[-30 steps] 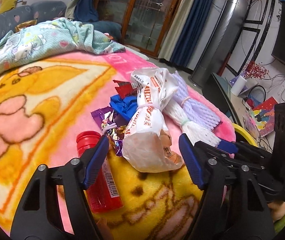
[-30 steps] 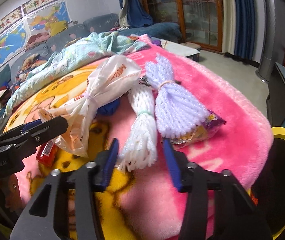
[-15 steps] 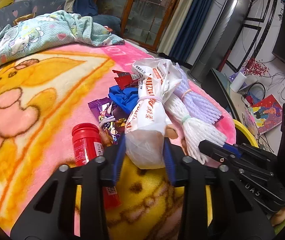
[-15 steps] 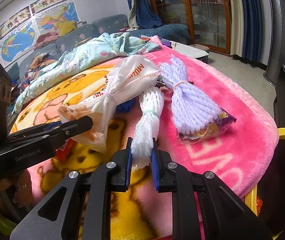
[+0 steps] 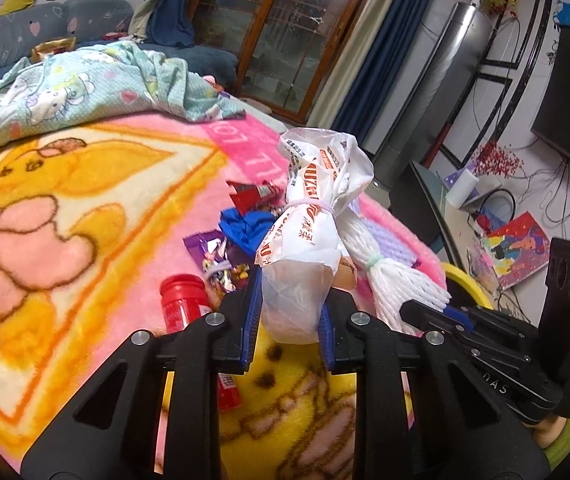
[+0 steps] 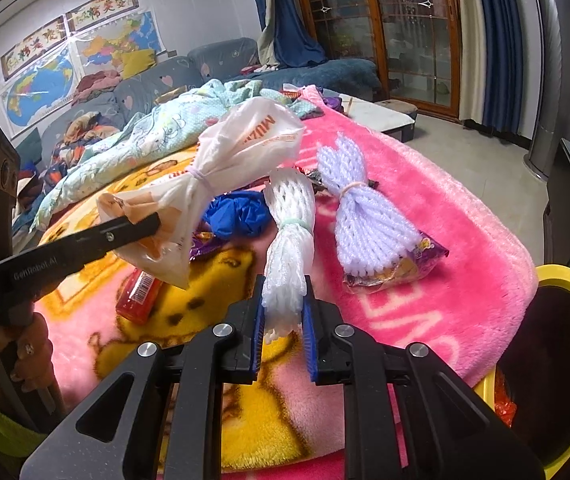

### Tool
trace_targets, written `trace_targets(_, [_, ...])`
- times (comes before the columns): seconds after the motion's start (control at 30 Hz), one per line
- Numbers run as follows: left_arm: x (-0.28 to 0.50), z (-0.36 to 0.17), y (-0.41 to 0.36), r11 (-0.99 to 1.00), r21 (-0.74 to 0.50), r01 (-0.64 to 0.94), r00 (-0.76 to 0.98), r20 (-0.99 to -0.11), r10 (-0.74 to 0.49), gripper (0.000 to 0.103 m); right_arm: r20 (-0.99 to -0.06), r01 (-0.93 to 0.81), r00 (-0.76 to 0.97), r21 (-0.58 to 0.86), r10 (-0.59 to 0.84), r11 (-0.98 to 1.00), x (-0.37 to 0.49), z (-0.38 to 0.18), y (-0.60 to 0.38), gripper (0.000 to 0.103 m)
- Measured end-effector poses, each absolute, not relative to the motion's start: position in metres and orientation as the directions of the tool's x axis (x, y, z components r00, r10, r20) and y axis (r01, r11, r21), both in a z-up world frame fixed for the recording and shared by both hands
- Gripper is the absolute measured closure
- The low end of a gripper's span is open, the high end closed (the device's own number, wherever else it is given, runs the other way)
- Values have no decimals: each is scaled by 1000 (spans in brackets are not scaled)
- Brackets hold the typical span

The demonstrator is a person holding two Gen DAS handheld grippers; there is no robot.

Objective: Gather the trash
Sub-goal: 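Carry the white bag and foam net with both tools over the yellow bin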

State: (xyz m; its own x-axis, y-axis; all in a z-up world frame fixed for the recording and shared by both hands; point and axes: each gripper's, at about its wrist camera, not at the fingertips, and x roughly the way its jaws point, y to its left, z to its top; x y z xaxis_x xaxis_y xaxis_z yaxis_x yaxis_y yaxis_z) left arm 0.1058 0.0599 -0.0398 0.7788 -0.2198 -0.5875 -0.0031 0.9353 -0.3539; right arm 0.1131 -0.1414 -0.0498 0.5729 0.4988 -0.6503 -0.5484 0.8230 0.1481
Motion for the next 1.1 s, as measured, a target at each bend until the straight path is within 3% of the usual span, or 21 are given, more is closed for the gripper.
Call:
trace_targets(0.27, [99, -28, 59, 933, -359, 10, 799, -559, -224, 91, -639, -530, 596, 143, 487, 836, 113, -42, -151, 87])
trace_targets(1.1, [96, -1, 2, 914, -376, 156, 802, -491, -339, 91, -575, -359, 725, 152, 378, 921, 117, -6, -234, 87])
